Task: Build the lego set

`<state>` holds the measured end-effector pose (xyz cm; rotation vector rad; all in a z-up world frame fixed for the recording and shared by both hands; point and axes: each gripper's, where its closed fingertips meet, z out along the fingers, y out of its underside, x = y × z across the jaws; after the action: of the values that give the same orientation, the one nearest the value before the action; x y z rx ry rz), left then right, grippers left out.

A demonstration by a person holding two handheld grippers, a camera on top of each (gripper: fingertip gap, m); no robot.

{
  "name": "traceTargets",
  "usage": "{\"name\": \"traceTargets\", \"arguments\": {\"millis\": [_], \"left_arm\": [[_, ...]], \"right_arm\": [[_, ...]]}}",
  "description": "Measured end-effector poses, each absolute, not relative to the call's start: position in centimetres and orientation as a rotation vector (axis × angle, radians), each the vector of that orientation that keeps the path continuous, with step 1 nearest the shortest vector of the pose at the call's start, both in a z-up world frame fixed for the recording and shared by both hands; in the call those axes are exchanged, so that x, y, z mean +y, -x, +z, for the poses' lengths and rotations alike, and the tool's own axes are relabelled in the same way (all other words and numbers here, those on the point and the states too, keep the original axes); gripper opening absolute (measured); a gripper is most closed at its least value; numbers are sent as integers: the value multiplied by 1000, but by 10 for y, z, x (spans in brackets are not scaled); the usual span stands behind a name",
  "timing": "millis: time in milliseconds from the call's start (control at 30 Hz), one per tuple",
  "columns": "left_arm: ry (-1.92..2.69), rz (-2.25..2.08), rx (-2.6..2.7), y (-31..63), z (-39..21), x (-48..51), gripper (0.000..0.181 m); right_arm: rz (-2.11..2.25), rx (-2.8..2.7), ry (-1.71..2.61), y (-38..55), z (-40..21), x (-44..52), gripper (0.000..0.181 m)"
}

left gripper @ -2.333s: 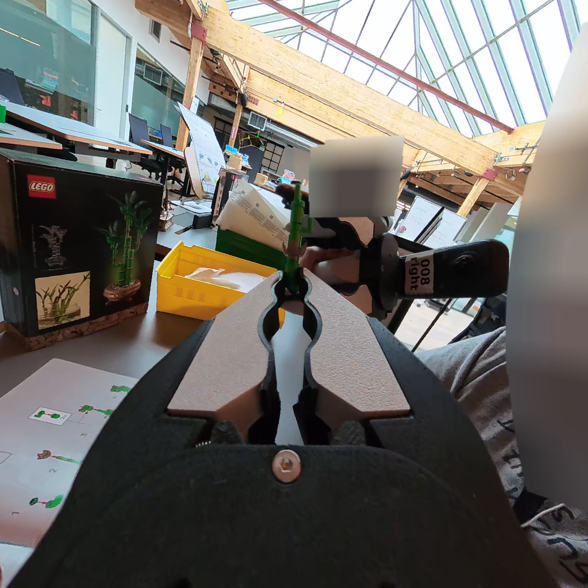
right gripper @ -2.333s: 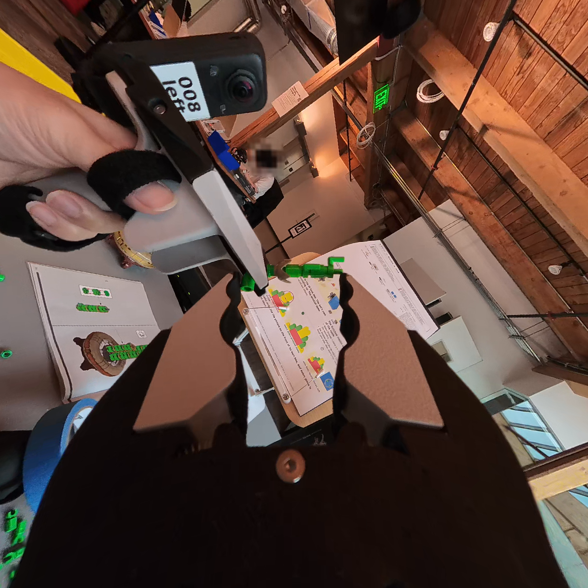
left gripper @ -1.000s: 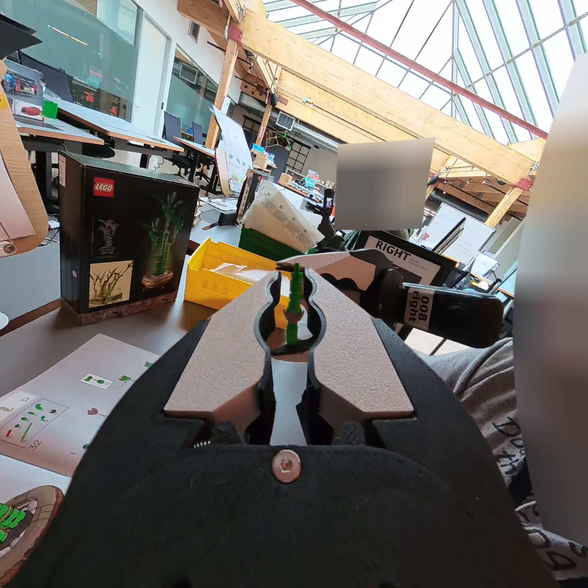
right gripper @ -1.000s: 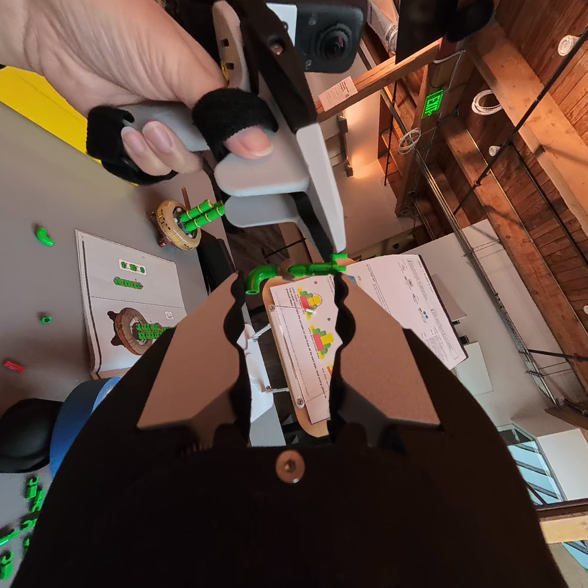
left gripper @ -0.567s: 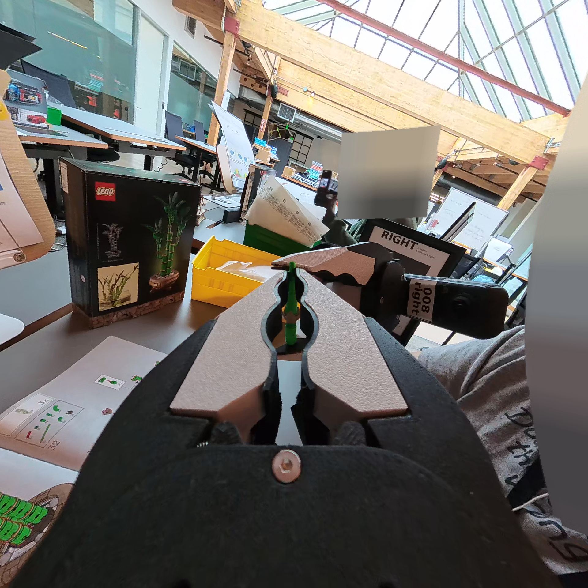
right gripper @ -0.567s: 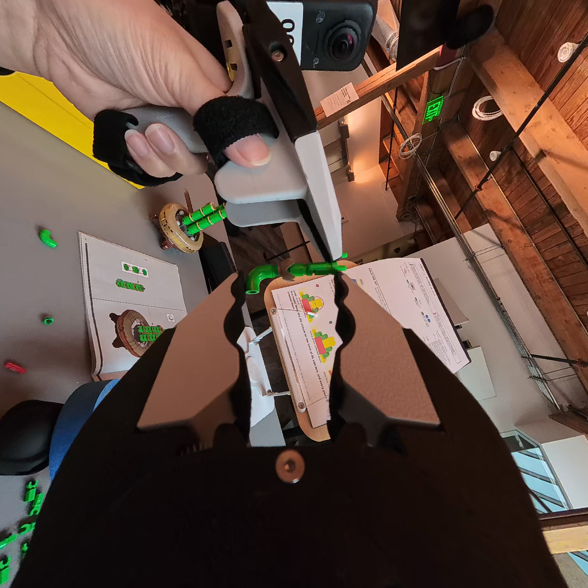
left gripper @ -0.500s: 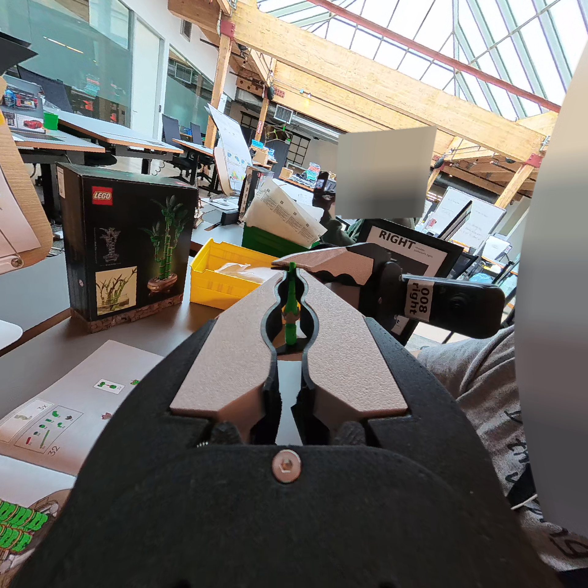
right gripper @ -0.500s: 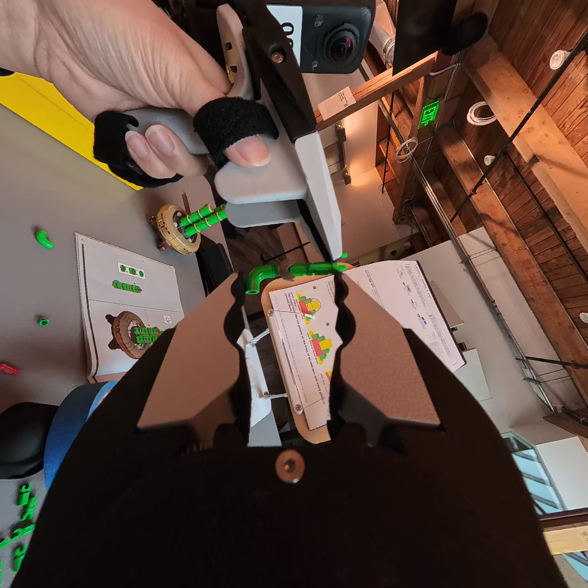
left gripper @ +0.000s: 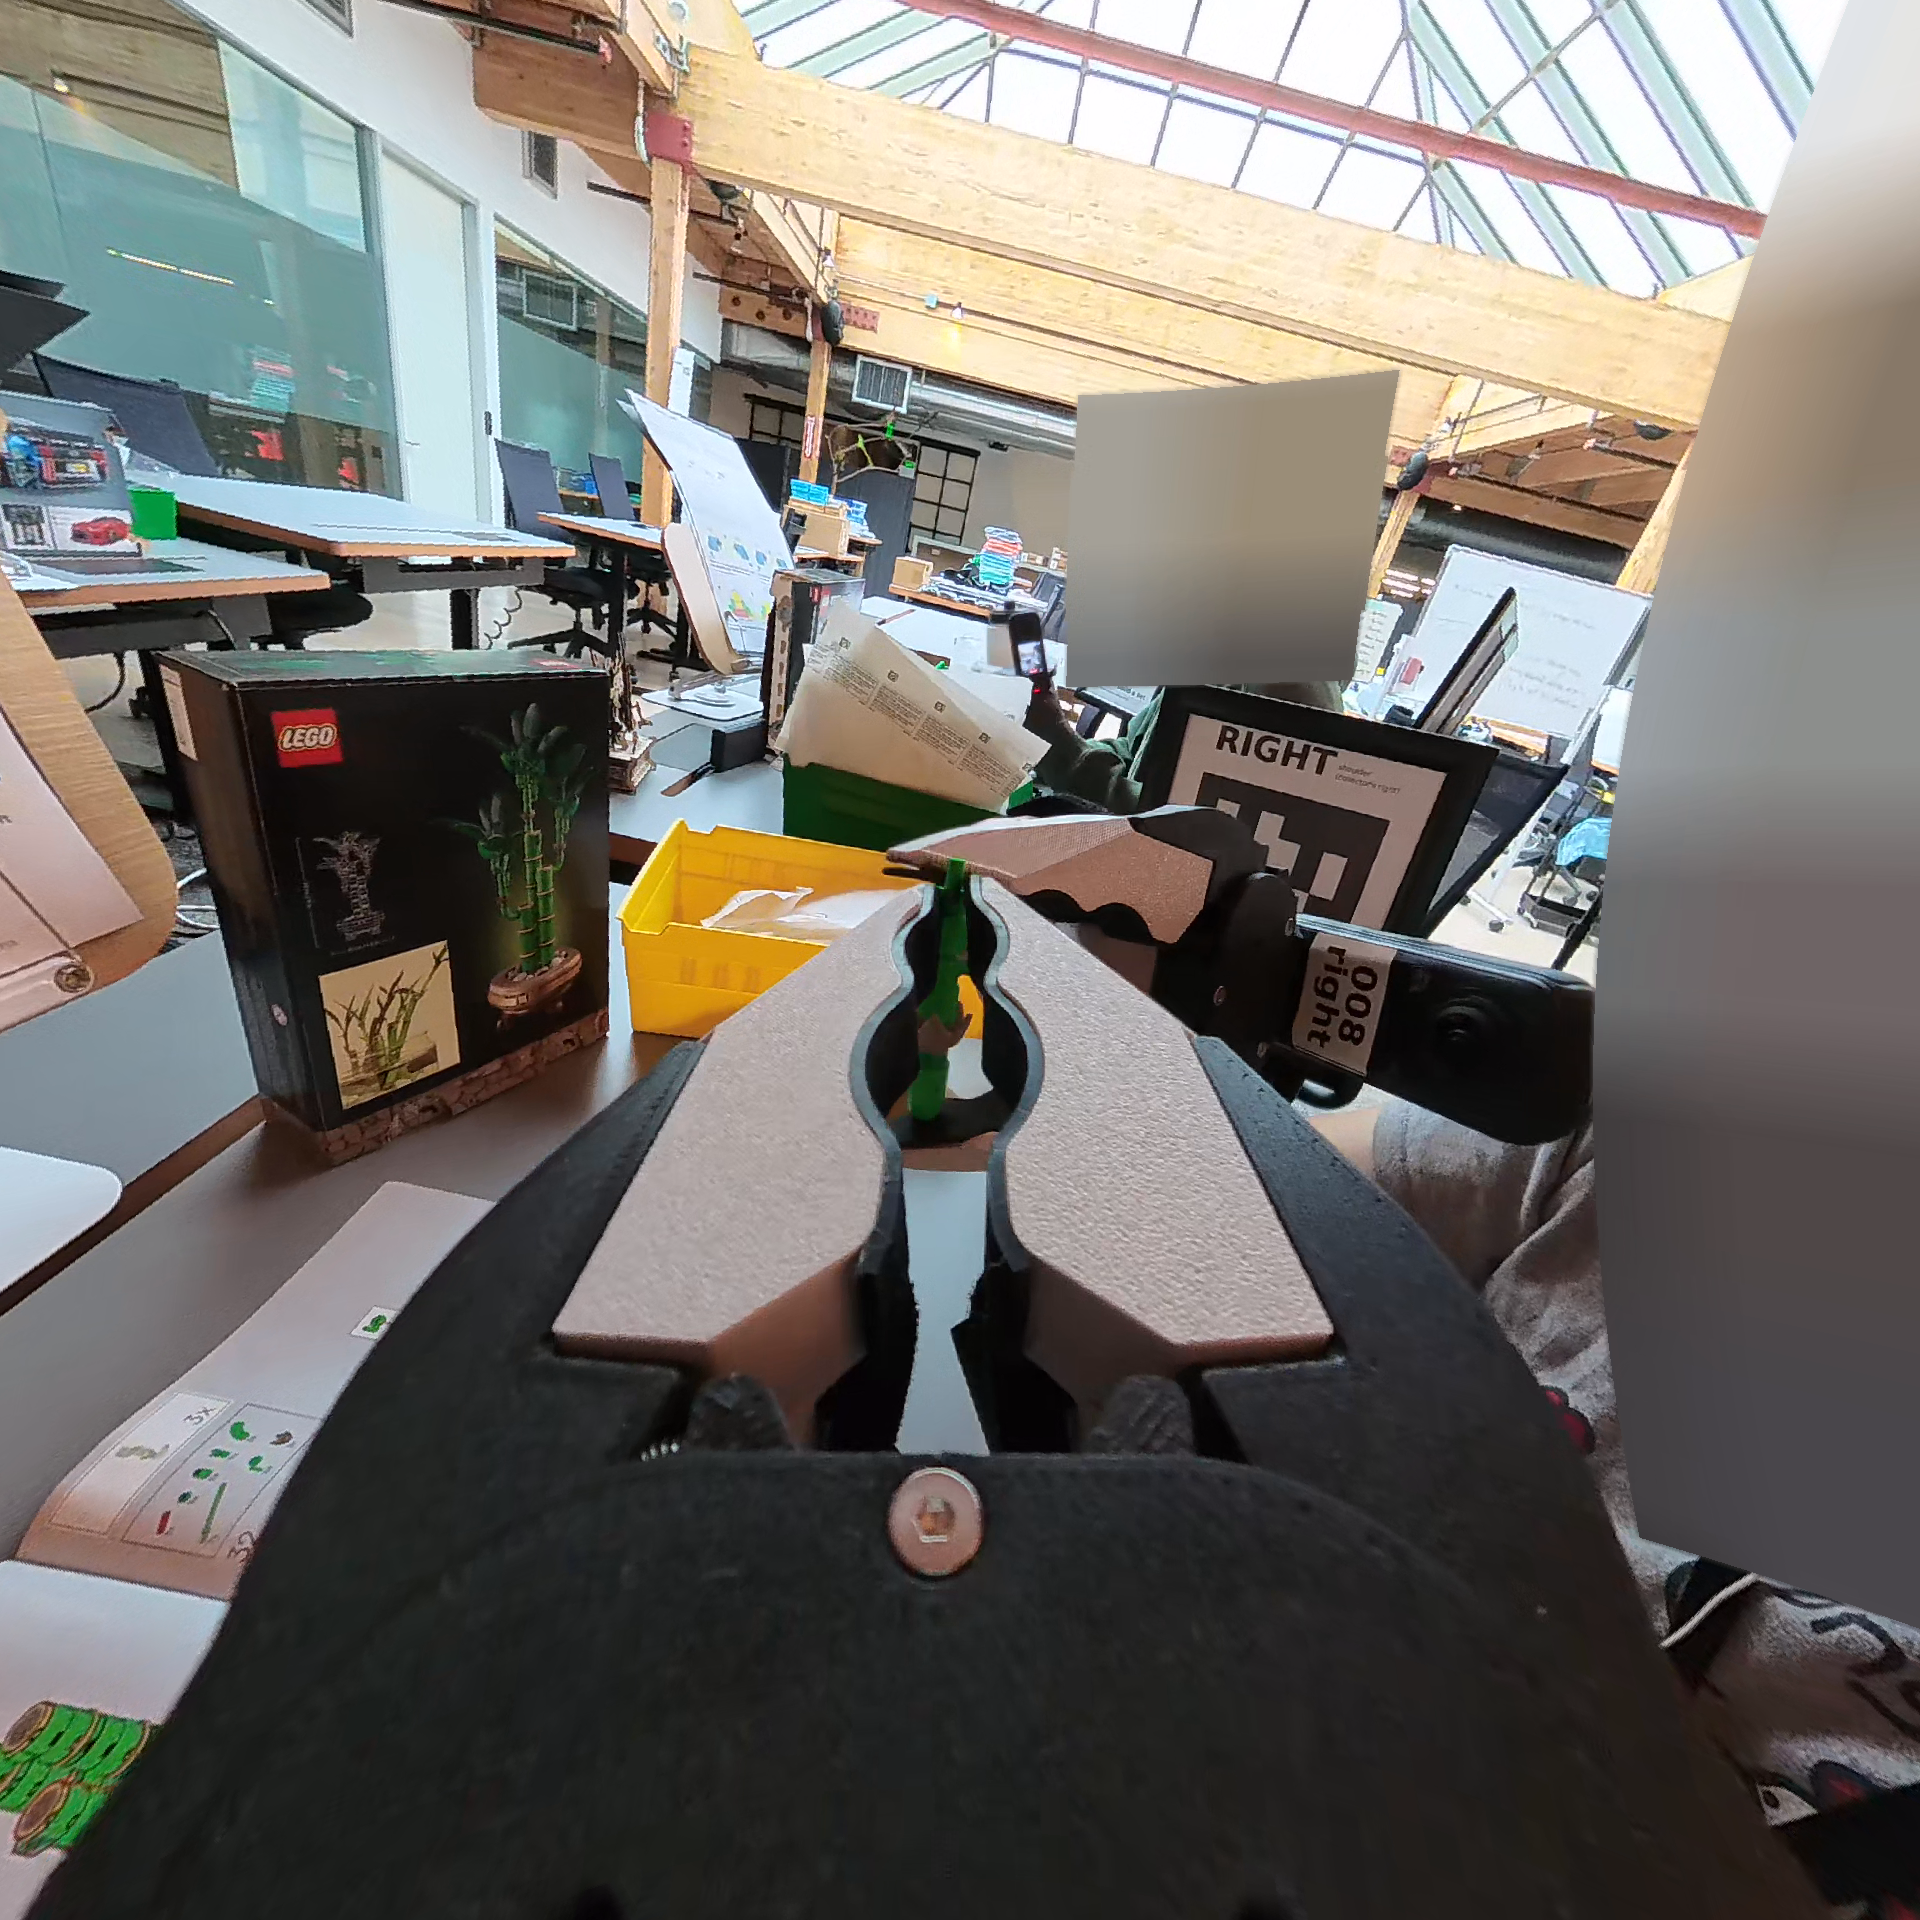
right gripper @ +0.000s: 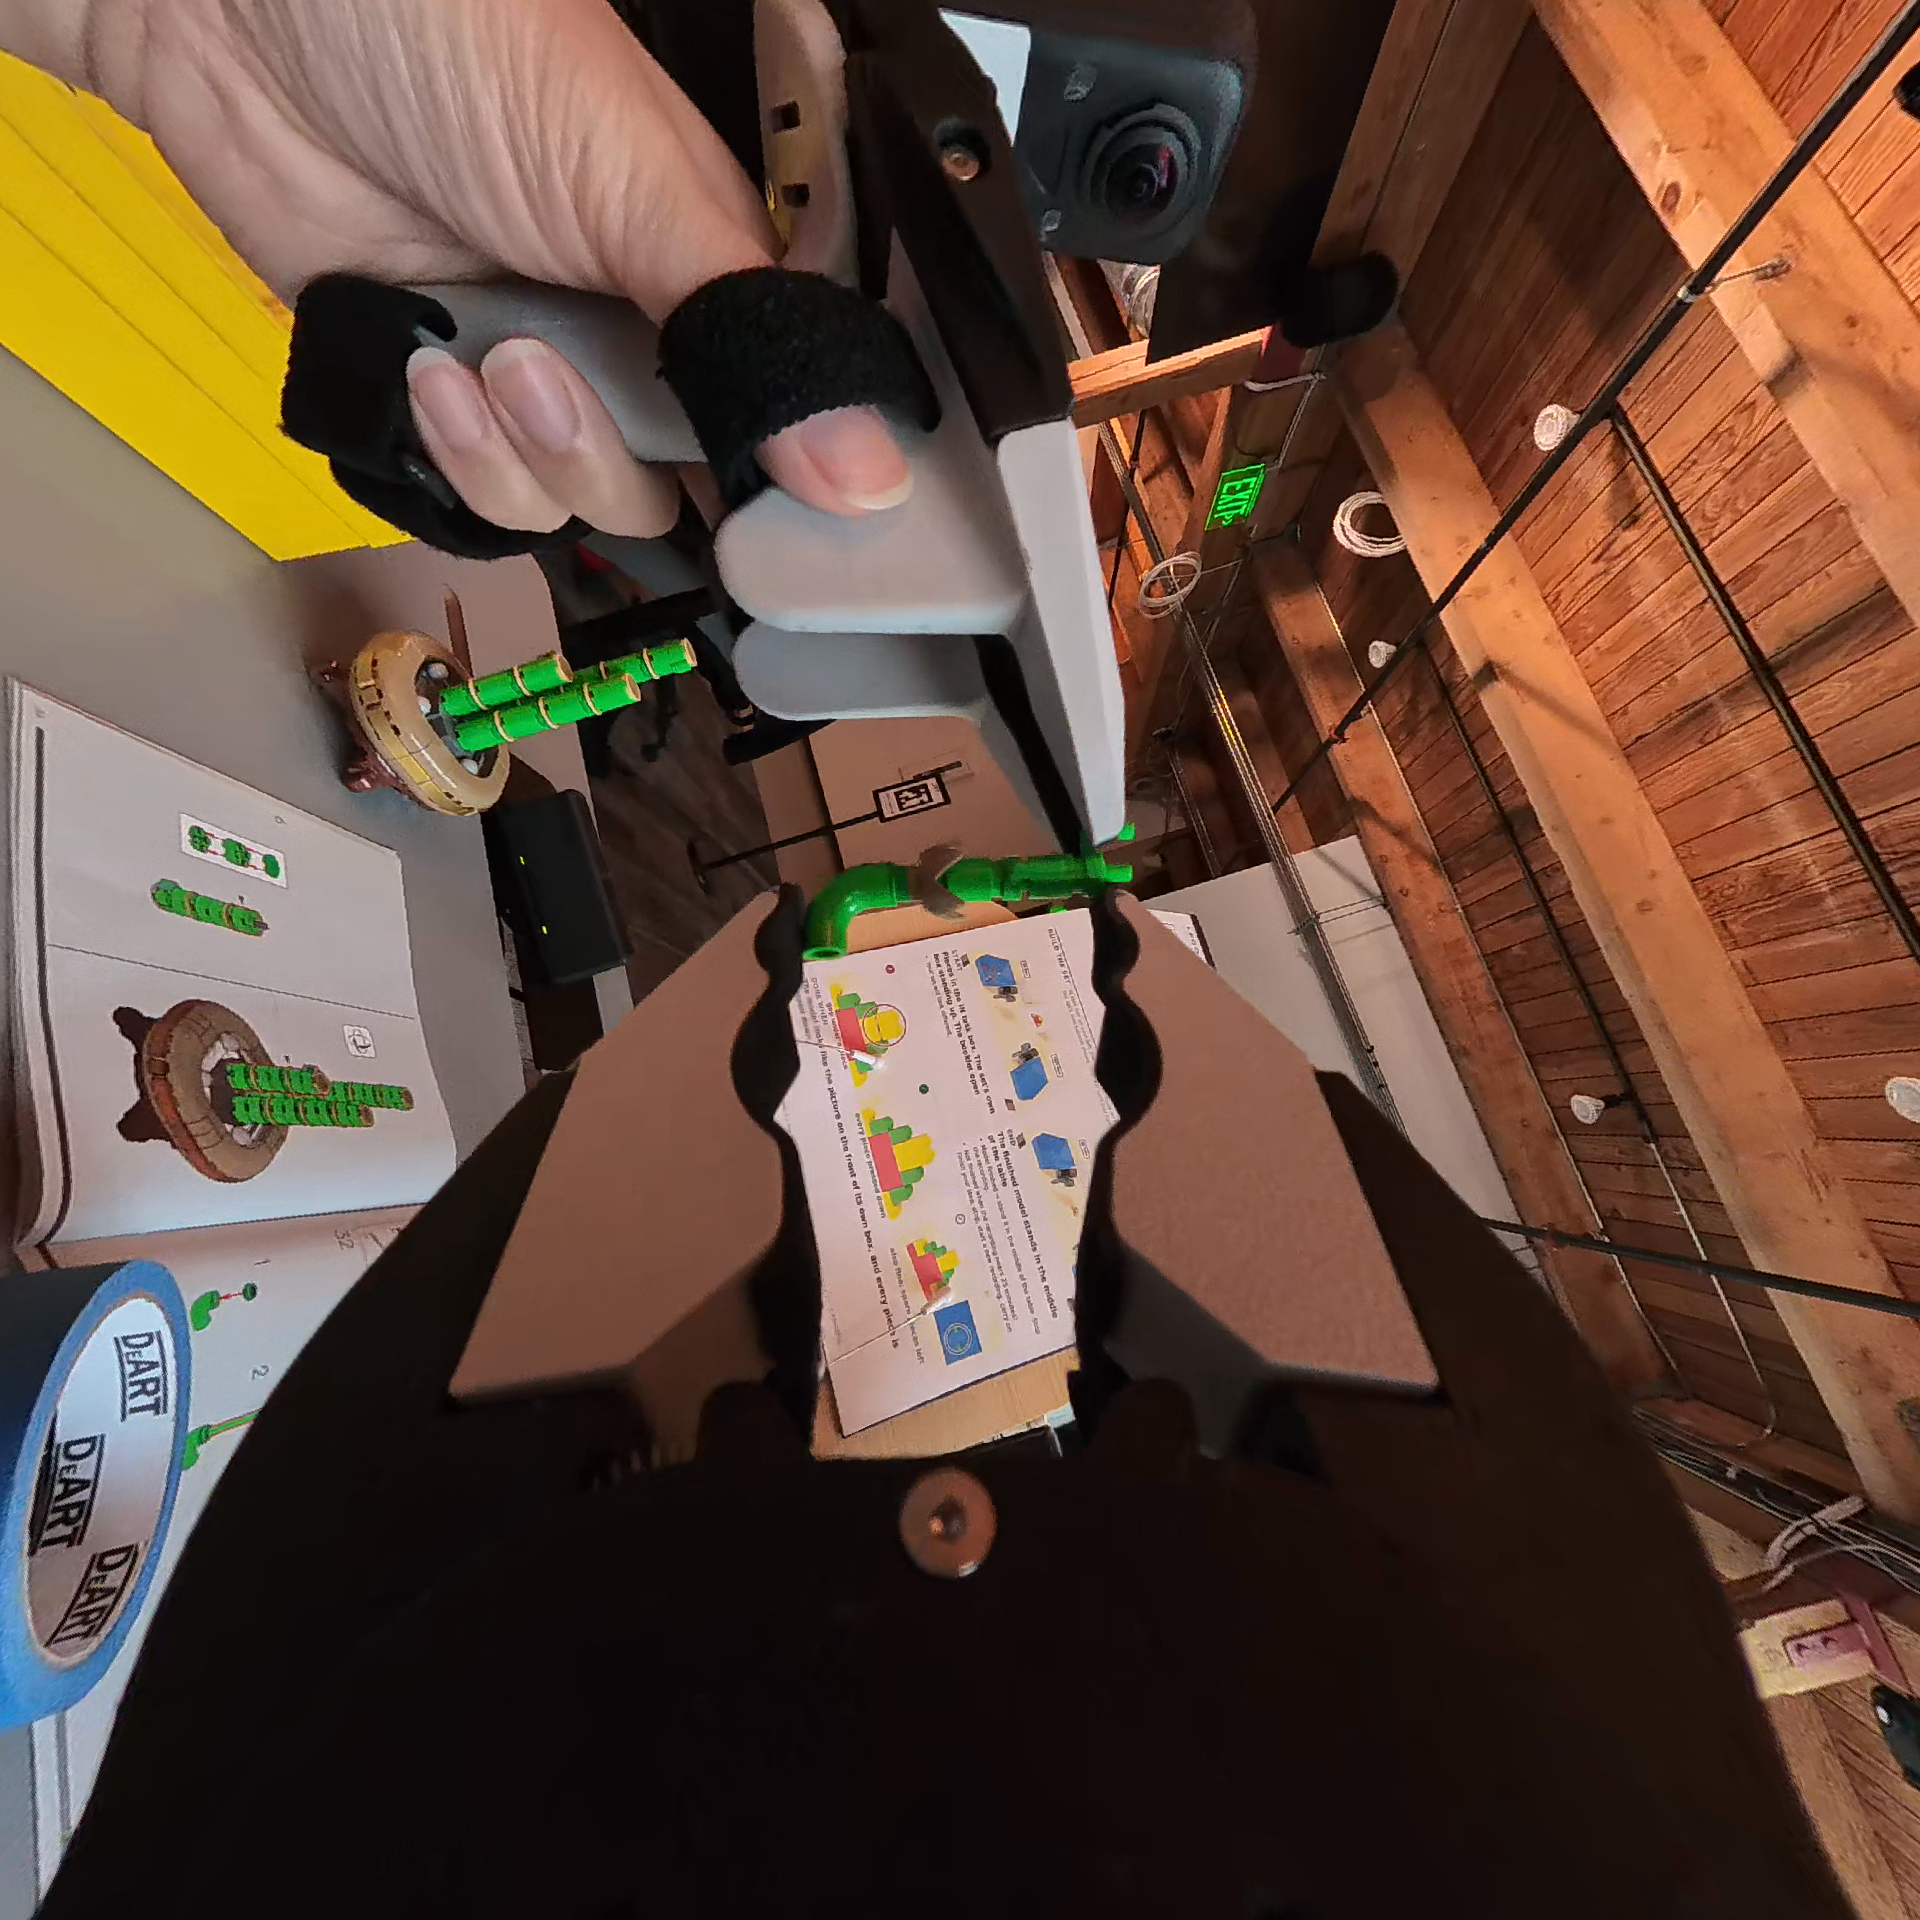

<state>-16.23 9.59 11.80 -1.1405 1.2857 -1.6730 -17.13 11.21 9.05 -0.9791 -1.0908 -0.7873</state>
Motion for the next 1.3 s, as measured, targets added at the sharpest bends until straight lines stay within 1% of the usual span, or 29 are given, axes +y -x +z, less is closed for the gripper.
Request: {"name": "traceTargets", "arguments": {"millis": [500, 1300], "left_arm": [[1200, -1685, 1277, 162, 113, 102, 1], [1304, -1676, 1267, 157, 100, 109, 0]], "right_arm": [[-561, -1084, 1087, 175, 85, 111, 53], [-475, -1108, 1168, 173, 74, 116, 52]]}}
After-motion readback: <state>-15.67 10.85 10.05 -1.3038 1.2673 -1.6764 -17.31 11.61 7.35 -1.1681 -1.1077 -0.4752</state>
